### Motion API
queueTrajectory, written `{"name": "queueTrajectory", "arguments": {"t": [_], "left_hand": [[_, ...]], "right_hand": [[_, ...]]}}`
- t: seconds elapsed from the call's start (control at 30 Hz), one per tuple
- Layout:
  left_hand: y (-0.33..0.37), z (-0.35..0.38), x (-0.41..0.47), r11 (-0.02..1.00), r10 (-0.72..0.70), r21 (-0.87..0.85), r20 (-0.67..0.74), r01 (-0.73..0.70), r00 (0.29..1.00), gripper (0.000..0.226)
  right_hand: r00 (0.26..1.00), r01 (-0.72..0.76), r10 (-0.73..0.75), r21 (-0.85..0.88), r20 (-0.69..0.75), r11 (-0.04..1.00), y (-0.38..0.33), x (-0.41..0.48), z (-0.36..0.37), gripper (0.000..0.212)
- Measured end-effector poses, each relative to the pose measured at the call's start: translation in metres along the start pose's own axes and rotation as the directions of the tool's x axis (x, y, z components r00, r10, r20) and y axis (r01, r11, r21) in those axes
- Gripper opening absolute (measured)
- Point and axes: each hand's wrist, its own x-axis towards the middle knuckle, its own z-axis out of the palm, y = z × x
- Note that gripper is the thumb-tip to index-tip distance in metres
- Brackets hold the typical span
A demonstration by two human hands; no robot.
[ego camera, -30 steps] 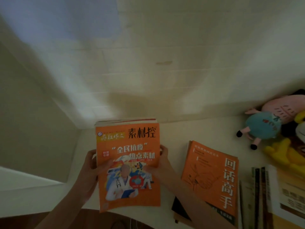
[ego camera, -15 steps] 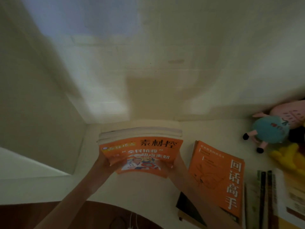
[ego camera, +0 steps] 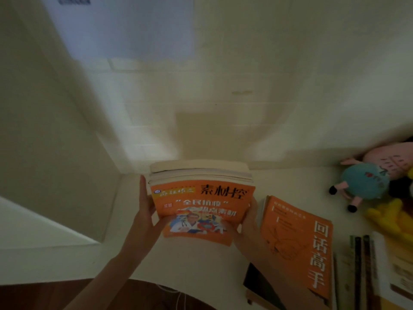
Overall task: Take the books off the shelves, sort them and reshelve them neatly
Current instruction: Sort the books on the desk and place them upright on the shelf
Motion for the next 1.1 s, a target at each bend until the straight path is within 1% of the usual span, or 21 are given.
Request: {"name": "queueTrajectory", "arguments": {"t": [0.07, 0.13, 0.2, 0.3, 0.37, 0.43, 0.5, 0.53, 0.6, 0.67, 0.77, 0.83, 0.93, 1.1], "left_hand": [[0.001, 0.003, 0.004, 0.997, 0.067, 0.026, -0.047, -0.066, 0.997, 0.113], [0.006, 0.002, 0.010, 0.996, 0.087, 0.015, -0.049, -0.087, 0.995, 0.108], [0.018, -0.001, 0.013, 0.997, 0.066, -0.039, -0.038, -0.067, 0.997, 0.104], [0.039, -0.010, 0.010, 0.993, 0.097, -0.062, -0.034, -0.099, 0.995, 0.100], [0.055, -0.018, 0.003, 0.990, 0.120, -0.070, -0.032, -0.122, 0.992, 0.100], [0.071, -0.025, -0.008, 0.991, 0.125, -0.040, -0.014, -0.126, 0.992, 0.098], [0.086, -0.031, -0.021, 0.990, 0.137, 0.009, -0.011, -0.137, 0.990, 0.096], [0.093, -0.033, -0.027, 0.989, 0.145, 0.026, -0.010, -0.145, 0.989, 0.097], [0.106, -0.036, -0.040, 0.982, 0.180, 0.057, -0.009, -0.179, 0.984, 0.094], [0.120, -0.039, -0.049, 0.968, 0.234, 0.088, 0.018, -0.235, 0.972, 0.084], [0.150, -0.045, -0.058, 0.944, 0.308, 0.120, 0.011, -0.307, 0.951, 0.063], [0.171, -0.051, -0.062, 0.934, 0.342, 0.117, -0.025, -0.337, 0.939, 0.057], [0.201, -0.060, -0.073, 0.918, 0.380, 0.156, -0.090, -0.364, 0.920, 0.065], [0.247, -0.081, -0.101, 0.875, 0.465, 0.237, -0.164, -0.422, 0.870, 0.067]], "right_hand": [[0.999, -0.009, 0.010, 0.047, -0.036, 0.999, 0.000, 0.003, 0.000, 0.075], [0.999, -0.007, 0.010, 0.083, -0.038, 0.997, -0.006, 0.008, -0.001, 0.078], [1.000, -0.014, 0.014, 0.103, 0.003, 0.995, -0.016, 0.011, -0.004, 0.086], [0.997, -0.017, 0.009, 0.094, 0.076, 0.995, -0.036, 0.010, -0.017, 0.102], [0.989, -0.039, 0.025, 0.092, 0.147, 0.995, -0.053, 0.008, -0.029, 0.107], [0.977, -0.054, 0.036, 0.079, 0.210, 0.995, -0.073, 0.003, -0.040, 0.110], [0.972, -0.046, 0.027, 0.074, 0.234, 0.996, -0.089, -0.003, -0.051, 0.113], [0.972, -0.045, 0.025, 0.080, 0.233, 0.996, -0.096, -0.007, -0.056, 0.114], [0.971, -0.063, 0.036, 0.107, 0.237, 0.992, -0.106, -0.015, -0.063, 0.109], [0.967, -0.068, 0.041, 0.101, 0.252, 0.993, -0.118, -0.020, -0.070, 0.100], [0.966, 0.025, -0.043, 0.075, 0.255, 0.997, -0.142, -0.023, -0.080, 0.091], [0.960, 0.106, -0.114, 0.046, 0.258, 0.993, -0.164, -0.020, -0.088, 0.088], [0.941, 0.209, -0.209, 0.030, 0.265, 0.977, -0.198, -0.020, -0.099, 0.087], [0.895, 0.339, -0.339, 0.051, 0.291, 0.939, -0.249, -0.032, -0.113, 0.087]]}}
